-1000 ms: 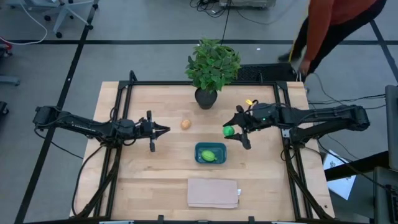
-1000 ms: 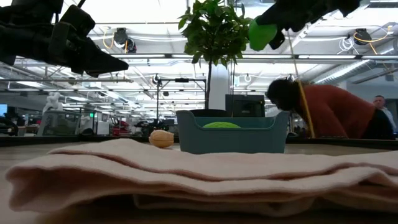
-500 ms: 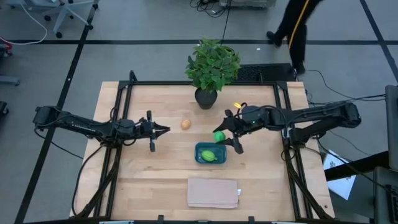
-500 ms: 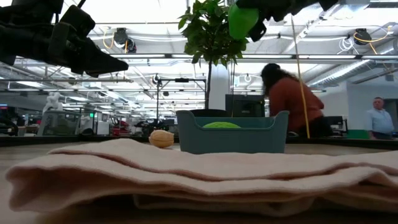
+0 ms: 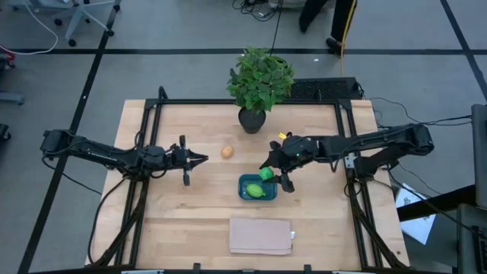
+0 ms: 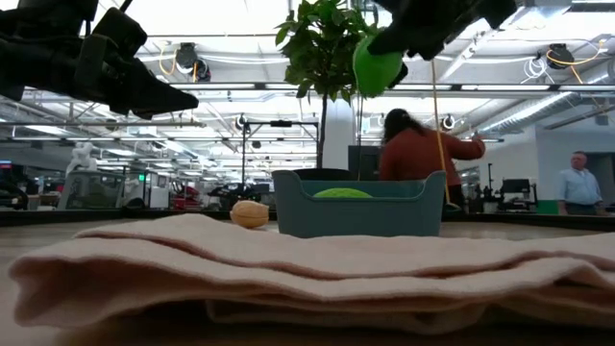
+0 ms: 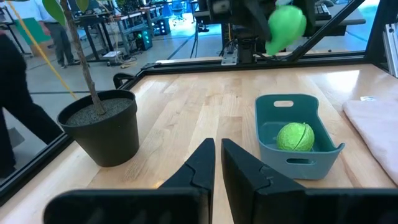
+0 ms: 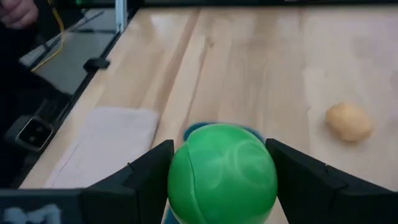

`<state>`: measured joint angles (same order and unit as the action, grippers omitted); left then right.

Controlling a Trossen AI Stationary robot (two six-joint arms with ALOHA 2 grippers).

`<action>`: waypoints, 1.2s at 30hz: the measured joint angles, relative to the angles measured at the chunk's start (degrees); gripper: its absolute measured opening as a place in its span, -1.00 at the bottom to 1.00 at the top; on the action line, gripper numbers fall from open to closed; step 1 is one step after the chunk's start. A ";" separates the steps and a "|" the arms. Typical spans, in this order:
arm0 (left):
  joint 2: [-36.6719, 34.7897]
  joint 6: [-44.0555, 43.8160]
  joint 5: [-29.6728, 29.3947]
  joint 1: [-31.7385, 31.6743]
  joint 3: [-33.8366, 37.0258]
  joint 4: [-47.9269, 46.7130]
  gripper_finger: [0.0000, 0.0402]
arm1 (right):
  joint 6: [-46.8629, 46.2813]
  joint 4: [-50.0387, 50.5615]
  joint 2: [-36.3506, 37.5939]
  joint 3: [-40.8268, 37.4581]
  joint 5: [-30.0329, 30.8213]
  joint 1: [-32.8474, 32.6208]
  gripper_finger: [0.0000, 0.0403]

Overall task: Pick and placing Produce into tupperware
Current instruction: Put the green pear into the blue bin

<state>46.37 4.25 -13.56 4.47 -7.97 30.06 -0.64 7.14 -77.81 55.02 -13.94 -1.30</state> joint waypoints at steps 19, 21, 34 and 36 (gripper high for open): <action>0.02 0.11 0.00 0.00 0.00 -0.44 -0.84 | -2.02 21.60 -13.07 14.84 5.71 -1.64 0.17; 0.00 0.09 0.00 0.00 0.00 -0.71 -0.84 | -3.46 22.27 -13.34 14.82 8.64 -2.79 0.17; 0.11 -0.02 0.00 0.00 0.00 -1.20 -0.84 | -17.92 23.28 -14.24 14.79 20.17 -8.16 0.17; 0.13 -0.02 0.00 0.00 0.00 -1.24 -0.84 | -20.96 23.33 -14.24 14.78 21.09 -8.25 0.17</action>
<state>46.50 4.23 -13.56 4.47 -7.97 28.82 -21.60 30.47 -92.05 69.80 7.15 -9.55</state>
